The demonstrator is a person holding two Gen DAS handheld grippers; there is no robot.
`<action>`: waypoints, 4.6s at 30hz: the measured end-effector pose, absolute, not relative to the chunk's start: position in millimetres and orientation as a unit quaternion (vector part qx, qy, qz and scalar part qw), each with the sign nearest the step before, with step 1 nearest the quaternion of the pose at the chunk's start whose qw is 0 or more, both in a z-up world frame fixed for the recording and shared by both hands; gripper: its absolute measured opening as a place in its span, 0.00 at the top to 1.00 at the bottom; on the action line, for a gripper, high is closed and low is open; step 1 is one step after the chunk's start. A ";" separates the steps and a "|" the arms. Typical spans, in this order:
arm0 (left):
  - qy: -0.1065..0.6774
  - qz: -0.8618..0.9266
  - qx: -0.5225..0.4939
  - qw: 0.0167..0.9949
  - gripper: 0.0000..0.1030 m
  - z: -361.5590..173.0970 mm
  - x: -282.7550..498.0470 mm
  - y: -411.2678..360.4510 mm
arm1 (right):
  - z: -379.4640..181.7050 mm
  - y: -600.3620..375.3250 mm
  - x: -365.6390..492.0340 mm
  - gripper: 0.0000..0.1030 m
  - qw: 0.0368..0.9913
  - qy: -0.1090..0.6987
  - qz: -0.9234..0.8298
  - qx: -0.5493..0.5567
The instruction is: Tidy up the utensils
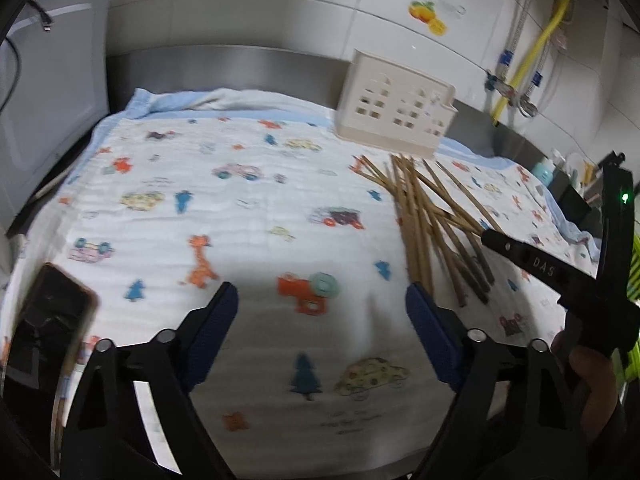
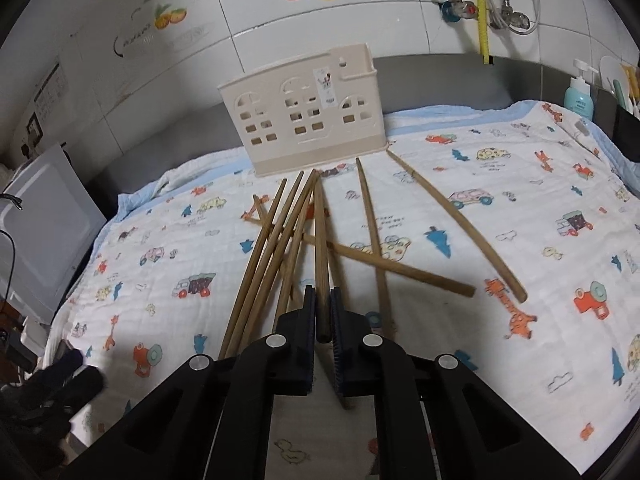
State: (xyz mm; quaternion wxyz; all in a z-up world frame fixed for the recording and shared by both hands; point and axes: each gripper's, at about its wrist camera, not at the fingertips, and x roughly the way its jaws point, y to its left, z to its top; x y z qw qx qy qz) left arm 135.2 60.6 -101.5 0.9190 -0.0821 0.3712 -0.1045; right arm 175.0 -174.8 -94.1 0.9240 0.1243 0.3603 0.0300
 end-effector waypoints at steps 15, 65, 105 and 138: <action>0.411 -0.118 -0.054 0.902 0.41 -119.6 169.8 -3.2 | -90.9 -194.4 162.2 0.93 0.929 0.348 0.058 0.113; 0.411 -0.049 -0.007 0.910 0.93 -130.4 186.5 -29.4 | -92.3 -222.8 160.0 0.93 0.929 0.345 0.073 0.114; 0.420 -0.109 -0.030 0.900 0.94 -127.8 175.5 -11.7 | -2.3 -220.7 171.5 0.93 0.953 0.280 0.106 0.035; 0.408 -0.101 -0.040 0.907 0.94 -110.7 169.8 -9.1 | 1.7 -222.9 179.4 0.93 0.955 0.275 0.105 0.045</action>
